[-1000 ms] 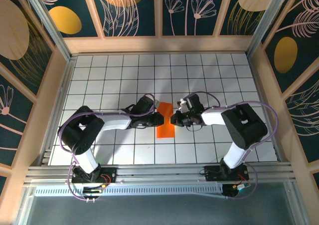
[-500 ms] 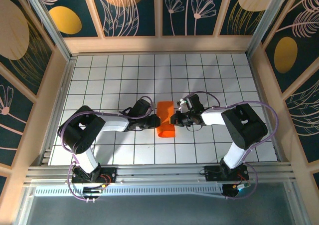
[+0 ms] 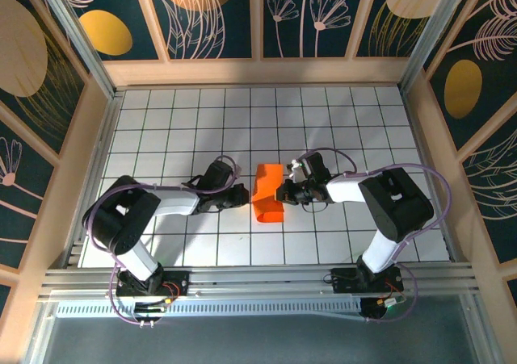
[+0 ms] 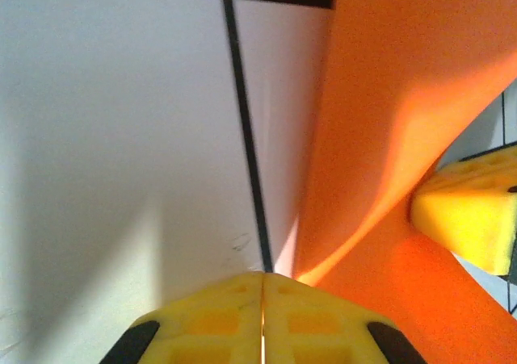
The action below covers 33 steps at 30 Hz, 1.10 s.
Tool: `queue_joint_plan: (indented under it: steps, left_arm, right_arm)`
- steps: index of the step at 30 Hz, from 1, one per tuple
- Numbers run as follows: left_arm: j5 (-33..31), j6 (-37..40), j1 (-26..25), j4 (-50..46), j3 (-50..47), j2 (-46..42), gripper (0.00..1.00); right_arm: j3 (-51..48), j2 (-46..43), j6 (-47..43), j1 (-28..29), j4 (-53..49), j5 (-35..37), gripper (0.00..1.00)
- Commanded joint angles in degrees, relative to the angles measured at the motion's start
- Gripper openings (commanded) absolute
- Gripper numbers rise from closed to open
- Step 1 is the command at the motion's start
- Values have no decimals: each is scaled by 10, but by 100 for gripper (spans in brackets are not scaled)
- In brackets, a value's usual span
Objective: Fold a paper plane with a square sheet of paper (fold left side to right side)
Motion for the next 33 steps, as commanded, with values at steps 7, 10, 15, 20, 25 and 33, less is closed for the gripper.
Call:
queue_joint_plan:
  steps: [7, 10, 15, 20, 25, 33]
  left_arm:
    - [26, 34, -15, 32, 13, -57, 4]
    - [32, 38, -32, 31, 34, -25, 3]
    - [33, 40, -52, 31, 63, 26, 3]
    - [21, 44, -56, 22, 71, 55, 3]
    - [19, 47, -55, 18, 71, 69, 3]
    - [11, 46, -59, 12, 64, 82, 3]
  right_arm:
    - [-22, 31, -15, 5, -89, 84, 0]
    - [-22, 32, -14, 5, -89, 85, 0]
    - [-21, 34, -15, 5, -90, 85, 0]
    - [-16, 37, -15, 5, -90, 84, 0]
    - [-13, 36, -15, 17, -92, 85, 0]
    - [-12, 36, -15, 17, -92, 83, 0]
